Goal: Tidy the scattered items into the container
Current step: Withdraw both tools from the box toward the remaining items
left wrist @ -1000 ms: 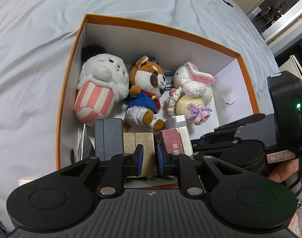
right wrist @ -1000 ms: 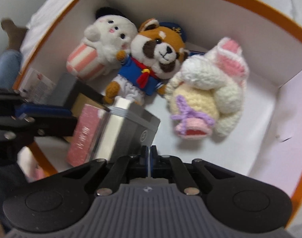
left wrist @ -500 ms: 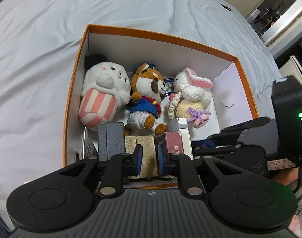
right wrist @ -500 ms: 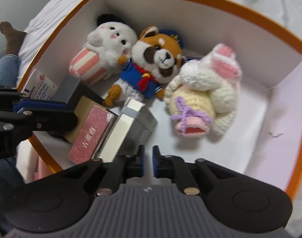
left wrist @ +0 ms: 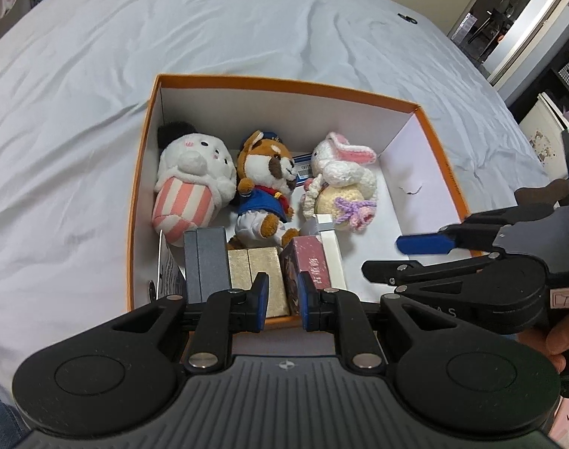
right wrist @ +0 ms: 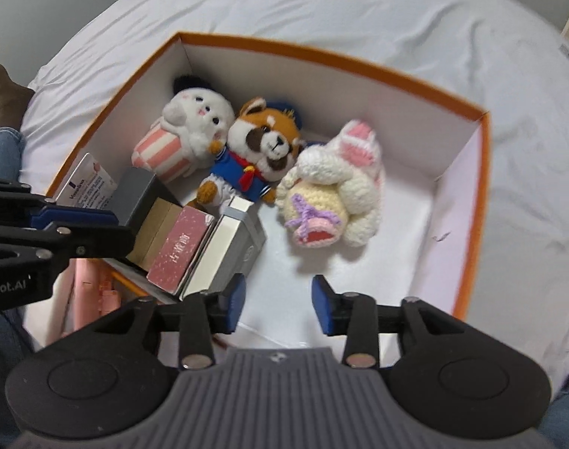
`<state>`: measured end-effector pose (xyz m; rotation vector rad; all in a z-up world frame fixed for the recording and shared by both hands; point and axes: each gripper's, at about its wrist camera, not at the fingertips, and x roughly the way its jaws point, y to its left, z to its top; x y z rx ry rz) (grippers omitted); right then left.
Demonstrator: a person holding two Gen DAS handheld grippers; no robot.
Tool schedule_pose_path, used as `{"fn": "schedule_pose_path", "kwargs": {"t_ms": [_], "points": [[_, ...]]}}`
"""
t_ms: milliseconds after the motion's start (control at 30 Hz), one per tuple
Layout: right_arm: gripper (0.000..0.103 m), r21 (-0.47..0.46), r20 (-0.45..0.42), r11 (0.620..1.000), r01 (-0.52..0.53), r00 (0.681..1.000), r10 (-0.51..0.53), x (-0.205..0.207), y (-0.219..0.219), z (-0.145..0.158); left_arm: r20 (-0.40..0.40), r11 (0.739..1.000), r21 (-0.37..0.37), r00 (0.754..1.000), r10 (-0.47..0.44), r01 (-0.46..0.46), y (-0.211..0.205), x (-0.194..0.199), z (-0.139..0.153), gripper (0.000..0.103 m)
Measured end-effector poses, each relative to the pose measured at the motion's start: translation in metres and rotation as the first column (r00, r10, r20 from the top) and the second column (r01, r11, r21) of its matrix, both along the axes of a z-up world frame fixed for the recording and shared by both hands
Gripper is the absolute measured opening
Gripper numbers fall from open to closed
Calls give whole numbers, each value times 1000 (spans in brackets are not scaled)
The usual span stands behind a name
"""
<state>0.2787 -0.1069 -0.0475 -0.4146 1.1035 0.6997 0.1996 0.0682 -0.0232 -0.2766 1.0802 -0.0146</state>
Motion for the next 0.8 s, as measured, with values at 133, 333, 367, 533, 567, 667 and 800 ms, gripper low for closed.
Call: {"fn": "schedule_pose_path", "kwargs": {"t_ms": [133, 333, 367, 533, 567, 667, 800], "points": [[55, 24, 85, 999, 23, 996, -25, -16, -8, 16, 38, 999, 35, 999, -5, 4, -6, -12, 12, 18], [71, 87, 156, 995, 39, 986, -52, -44, -12, 34, 87, 999, 54, 996, -7, 2, -13, -37, 24, 18], [73, 94, 167, 995, 38, 984, -53, -50, -11, 36, 91, 998, 61, 996, -6, 0, -14, -41, 25, 18], [78, 144, 224, 989, 36, 972, -68, -79, -14, 45, 134, 998, 63, 991, 9, -18, -15, -69, 31, 28], [84, 160, 240, 986, 36, 968, -75, -86, -16, 46, 143, 999, 50, 990, 13, -20, -13, -76, 32, 32], [87, 223, 287, 974, 35, 953, -100, -108, -24, 47, 164, 999, 41, 986, 28, -35, -9, -95, 32, 52], [87, 270, 291, 960, 70, 945, -150, -131, -34, 38, 176, 996, 79, 984, 35, -49, -6, -119, 26, 58]]}}
